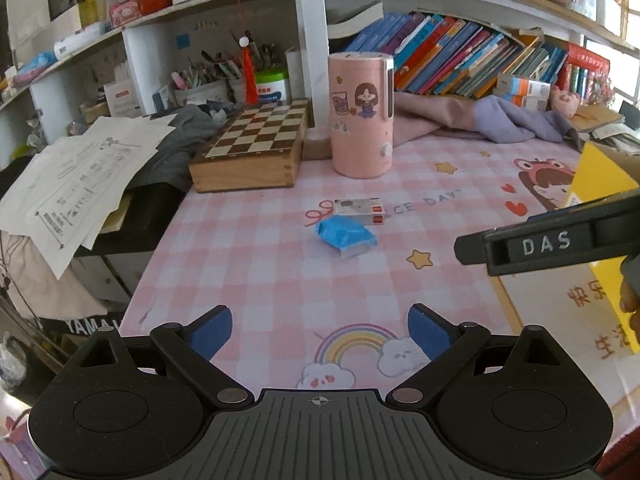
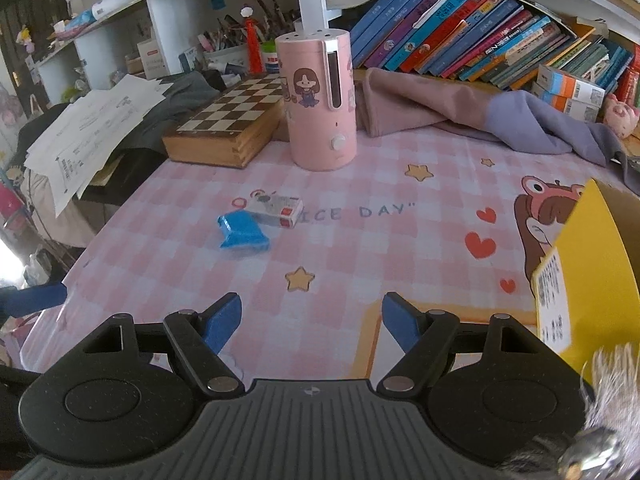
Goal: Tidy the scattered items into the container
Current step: 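Move the open left tool down toward the blue soft item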
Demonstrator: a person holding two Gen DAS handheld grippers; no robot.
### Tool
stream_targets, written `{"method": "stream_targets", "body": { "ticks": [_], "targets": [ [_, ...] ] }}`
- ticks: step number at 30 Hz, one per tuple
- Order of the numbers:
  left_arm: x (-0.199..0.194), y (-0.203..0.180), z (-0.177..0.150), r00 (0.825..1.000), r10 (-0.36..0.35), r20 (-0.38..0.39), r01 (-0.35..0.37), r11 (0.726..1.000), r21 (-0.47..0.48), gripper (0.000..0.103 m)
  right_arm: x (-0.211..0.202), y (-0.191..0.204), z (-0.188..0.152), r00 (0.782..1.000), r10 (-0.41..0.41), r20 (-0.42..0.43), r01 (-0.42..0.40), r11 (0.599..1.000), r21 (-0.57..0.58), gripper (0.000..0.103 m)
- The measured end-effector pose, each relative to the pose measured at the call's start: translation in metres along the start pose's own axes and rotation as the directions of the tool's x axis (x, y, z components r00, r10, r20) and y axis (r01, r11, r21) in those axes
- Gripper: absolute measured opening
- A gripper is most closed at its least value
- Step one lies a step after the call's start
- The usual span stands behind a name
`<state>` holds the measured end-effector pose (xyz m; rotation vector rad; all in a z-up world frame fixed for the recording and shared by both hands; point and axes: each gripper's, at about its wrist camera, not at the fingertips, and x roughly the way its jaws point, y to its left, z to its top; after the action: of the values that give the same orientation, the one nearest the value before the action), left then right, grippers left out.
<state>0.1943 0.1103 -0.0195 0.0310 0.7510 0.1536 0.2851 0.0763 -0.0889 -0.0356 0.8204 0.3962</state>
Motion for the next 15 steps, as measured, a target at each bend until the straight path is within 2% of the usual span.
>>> {"method": "stream_targets", "body": {
  "ticks": [15],
  "targets": [
    [0.07, -0.01, 0.026, 0.999, -0.041, -0.021, 0.041, 0.999, 0.015, 0.096, 0.05, -0.007, 0.034, 1.0, 0.009, -0.019, -0.009, 1.0, 0.001, 0.076]
  ]
}}
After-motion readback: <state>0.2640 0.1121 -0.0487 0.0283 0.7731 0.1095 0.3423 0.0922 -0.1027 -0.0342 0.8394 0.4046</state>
